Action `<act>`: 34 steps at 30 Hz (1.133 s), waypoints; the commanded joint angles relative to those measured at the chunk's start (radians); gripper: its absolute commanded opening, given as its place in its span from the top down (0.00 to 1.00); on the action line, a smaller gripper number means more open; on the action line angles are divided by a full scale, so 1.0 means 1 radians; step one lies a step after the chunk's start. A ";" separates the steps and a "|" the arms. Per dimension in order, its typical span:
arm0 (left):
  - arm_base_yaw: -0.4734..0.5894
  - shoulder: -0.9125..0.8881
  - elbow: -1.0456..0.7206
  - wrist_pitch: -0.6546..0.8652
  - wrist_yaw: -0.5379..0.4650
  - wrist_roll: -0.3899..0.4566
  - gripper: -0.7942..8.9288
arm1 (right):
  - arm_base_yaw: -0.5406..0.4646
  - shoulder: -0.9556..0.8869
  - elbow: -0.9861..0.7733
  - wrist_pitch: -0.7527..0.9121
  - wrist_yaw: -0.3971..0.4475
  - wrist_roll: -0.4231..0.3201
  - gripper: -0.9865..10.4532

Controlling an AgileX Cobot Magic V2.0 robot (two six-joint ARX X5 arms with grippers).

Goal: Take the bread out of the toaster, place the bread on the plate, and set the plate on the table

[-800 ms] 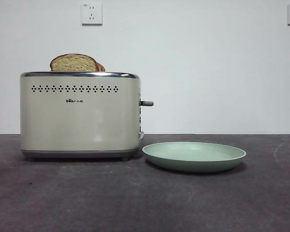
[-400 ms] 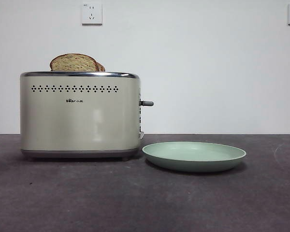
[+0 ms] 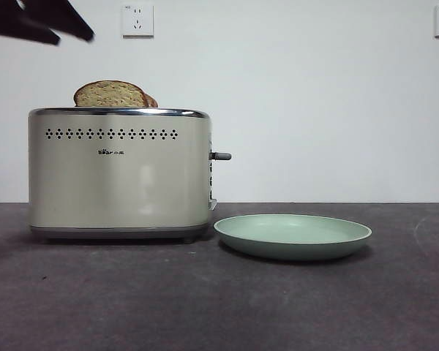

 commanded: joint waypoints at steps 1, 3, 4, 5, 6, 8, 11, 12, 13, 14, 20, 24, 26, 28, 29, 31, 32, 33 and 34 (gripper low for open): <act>-0.016 0.063 0.003 0.079 -0.010 0.029 0.34 | 0.002 0.003 0.003 0.005 -0.001 -0.005 0.39; -0.023 0.101 0.003 0.117 -0.010 0.029 0.34 | 0.002 0.003 0.003 0.005 -0.001 -0.005 0.39; -0.028 0.123 0.003 0.132 -0.010 0.029 0.34 | 0.002 0.003 0.003 0.004 -0.001 -0.005 0.39; -0.032 0.144 0.007 0.139 -0.010 0.029 0.34 | 0.002 0.003 0.003 0.004 -0.001 -0.005 0.39; -0.037 0.163 0.014 0.138 -0.010 0.029 0.34 | 0.002 0.003 0.003 0.004 -0.001 -0.005 0.39; -0.045 0.202 0.025 0.146 -0.010 0.029 0.34 | 0.002 0.003 0.003 0.004 -0.001 -0.005 0.39; -0.052 0.252 0.042 0.152 -0.011 0.025 0.34 | 0.002 0.003 0.003 0.004 -0.001 -0.005 0.39; -0.055 0.262 0.047 0.152 -0.011 0.024 0.34 | 0.002 0.003 0.003 0.004 -0.001 -0.004 0.39; -0.058 0.267 0.047 0.152 -0.012 0.020 0.34 | 0.002 0.003 0.003 0.003 -0.001 -0.005 0.39; -0.061 0.269 0.047 0.151 -0.016 0.019 0.36 | 0.002 0.003 0.003 0.003 -0.001 -0.004 0.39; -0.072 0.269 0.047 0.149 -0.036 0.016 0.91 | 0.002 0.003 0.003 0.003 0.000 -0.005 0.39; -0.071 0.267 0.047 0.155 -0.037 0.005 0.92 | 0.002 0.003 0.003 0.003 0.000 -0.005 0.39; -0.071 0.264 0.048 0.164 -0.037 -0.008 0.93 | 0.002 0.003 0.003 0.003 0.000 -0.004 0.39; -0.071 0.257 0.048 0.174 -0.038 -0.023 0.92 | 0.002 0.003 0.003 -0.001 0.000 -0.004 0.39; -0.071 0.251 0.048 0.181 -0.040 -0.032 0.93 | 0.002 0.003 0.003 -0.004 0.000 -0.004 0.39; -0.071 0.236 0.048 0.196 -0.045 -0.038 0.92 | 0.002 0.003 0.003 -0.005 0.000 -0.004 0.39; -0.071 0.224 0.048 0.201 -0.055 -0.041 0.92 | 0.002 0.003 0.003 -0.005 0.000 -0.004 0.39; -0.071 0.213 0.048 0.206 -0.063 -0.047 0.93 | 0.002 0.003 0.003 -0.005 0.000 -0.004 0.39; -0.071 0.198 0.048 0.209 -0.065 -0.051 0.93 | 0.002 0.003 0.003 -0.005 0.000 -0.004 0.39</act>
